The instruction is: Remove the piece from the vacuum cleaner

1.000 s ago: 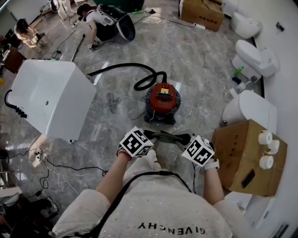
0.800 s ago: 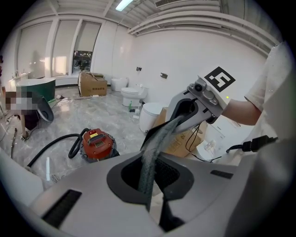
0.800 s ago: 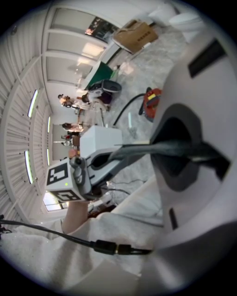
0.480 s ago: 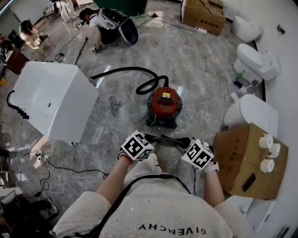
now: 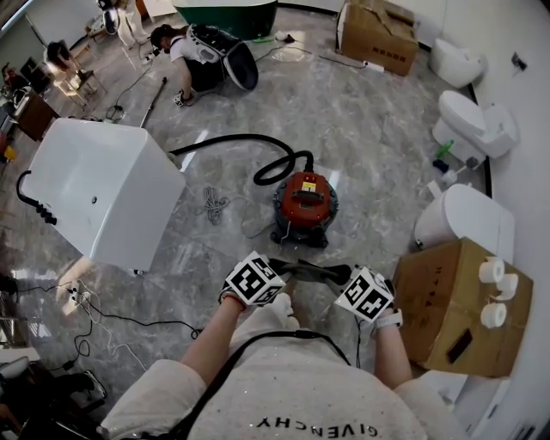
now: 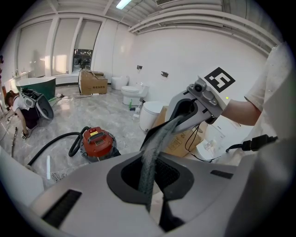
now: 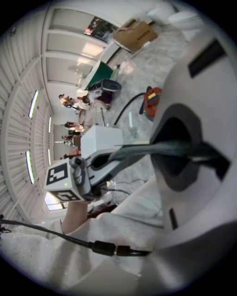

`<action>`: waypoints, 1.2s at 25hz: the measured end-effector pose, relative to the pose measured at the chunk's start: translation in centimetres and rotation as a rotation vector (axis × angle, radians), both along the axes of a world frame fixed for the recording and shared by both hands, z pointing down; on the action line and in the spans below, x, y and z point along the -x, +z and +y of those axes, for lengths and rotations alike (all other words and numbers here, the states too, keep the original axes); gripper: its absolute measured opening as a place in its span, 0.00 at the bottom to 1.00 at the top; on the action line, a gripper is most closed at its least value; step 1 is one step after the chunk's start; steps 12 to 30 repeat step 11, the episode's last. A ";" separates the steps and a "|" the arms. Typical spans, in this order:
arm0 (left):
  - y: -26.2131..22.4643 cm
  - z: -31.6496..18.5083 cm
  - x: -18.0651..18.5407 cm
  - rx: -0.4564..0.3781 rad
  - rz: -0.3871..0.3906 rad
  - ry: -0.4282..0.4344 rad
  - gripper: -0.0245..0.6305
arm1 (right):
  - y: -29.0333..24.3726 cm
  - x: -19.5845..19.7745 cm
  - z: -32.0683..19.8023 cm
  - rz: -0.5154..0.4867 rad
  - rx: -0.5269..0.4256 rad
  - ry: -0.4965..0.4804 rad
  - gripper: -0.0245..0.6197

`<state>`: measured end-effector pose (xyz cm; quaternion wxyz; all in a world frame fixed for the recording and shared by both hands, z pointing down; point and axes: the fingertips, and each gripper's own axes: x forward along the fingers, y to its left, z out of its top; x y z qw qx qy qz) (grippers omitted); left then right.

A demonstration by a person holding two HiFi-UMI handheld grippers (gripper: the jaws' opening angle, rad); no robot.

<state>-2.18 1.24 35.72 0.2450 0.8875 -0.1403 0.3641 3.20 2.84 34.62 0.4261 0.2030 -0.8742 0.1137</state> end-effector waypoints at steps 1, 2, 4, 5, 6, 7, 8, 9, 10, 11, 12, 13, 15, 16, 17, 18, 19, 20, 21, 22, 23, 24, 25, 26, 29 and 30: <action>0.0 0.0 0.0 0.001 0.001 -0.003 0.09 | 0.0 0.0 0.0 0.000 -0.001 0.000 0.10; 0.1 0.0 0.0 0.001 0.003 -0.006 0.09 | 0.1 0.1 0.0 0.000 -0.001 0.000 0.10; 0.1 0.0 0.0 0.005 0.006 -0.011 0.09 | 0.1 0.1 0.1 0.000 0.001 0.000 0.10; 0.2 0.1 0.0 0.008 0.008 -0.013 0.09 | 0.2 0.1 0.1 0.000 0.003 0.000 0.10; 0.2 0.1 0.0 0.011 0.009 -0.014 0.09 | 0.2 0.1 0.2 0.000 0.005 0.000 0.10; 0.3 0.2 0.0 0.014 0.010 -0.015 0.09 | 0.3 0.1 0.2 0.000 0.006 -0.001 0.10; 0.3 0.3 0.0 0.016 0.009 -0.014 0.09 | 0.3 0.0 0.3 0.001 0.008 -0.002 0.10; 0.4 0.3 0.0 0.017 0.008 -0.014 0.09 | 0.3 0.0 0.3 0.002 0.009 -0.002 0.10; 0.4 0.4 0.0 0.018 0.007 -0.013 0.09 | 0.4 0.0 0.3 0.002 0.010 -0.003 0.10; 0.5 0.4 0.0 0.019 0.006 -0.012 0.09 | 0.4 0.0 0.4 0.003 0.011 -0.003 0.10; 0.5 0.4 0.0 0.019 0.006 -0.012 0.09 | 0.4 0.0 0.4 0.003 0.011 -0.003 0.10; 0.5 0.4 0.0 0.019 0.006 -0.012 0.09 | 0.4 0.0 0.4 0.003 0.011 -0.003 0.10; 0.5 0.4 0.0 0.019 0.006 -0.012 0.09 | 0.4 0.0 0.4 0.003 0.011 -0.003 0.10; 0.5 0.4 0.0 0.019 0.006 -0.012 0.09 | 0.4 0.0 0.4 0.003 0.011 -0.003 0.10; 0.5 0.4 0.0 0.019 0.006 -0.012 0.09 | 0.4 0.0 0.4 0.003 0.011 -0.003 0.10; 0.5 0.4 0.0 0.019 0.006 -0.012 0.09 | 0.4 0.0 0.4 0.003 0.011 -0.003 0.10; 0.5 0.4 0.0 0.019 0.006 -0.012 0.09 | 0.4 0.0 0.4 0.003 0.011 -0.003 0.10; 0.5 0.4 0.0 0.019 0.006 -0.012 0.09 | 0.4 0.0 0.4 0.003 0.011 -0.003 0.10; 0.5 0.4 0.0 0.019 0.006 -0.012 0.09 | 0.4 0.0 0.4 0.003 0.011 -0.003 0.10; 0.5 0.4 0.0 0.019 0.006 -0.012 0.09 | 0.4 0.0 0.4 0.003 0.011 -0.003 0.10; 0.5 0.4 0.0 0.019 0.006 -0.012 0.09 | 0.4 0.0 0.4 0.003 0.011 -0.003 0.10; 0.5 0.4 0.0 0.019 0.006 -0.012 0.09 | 0.4 0.0 0.4 0.003 0.011 -0.003 0.10; 0.5 0.4 0.0 0.019 0.006 -0.012 0.09 | 0.4 0.0 0.4 0.003 0.011 -0.003 0.10; 0.5 0.4 0.0 0.019 0.006 -0.012 0.09 | 0.4 0.0 0.4 0.003 0.011 -0.003 0.10; 0.5 0.4 0.0 0.019 0.006 -0.012 0.09 | 0.4 0.0 0.4 0.003 0.011 -0.003 0.10; 0.5 0.4 0.0 0.019 0.006 -0.012 0.09 | 0.4 0.0 0.4 0.003 0.011 -0.003 0.10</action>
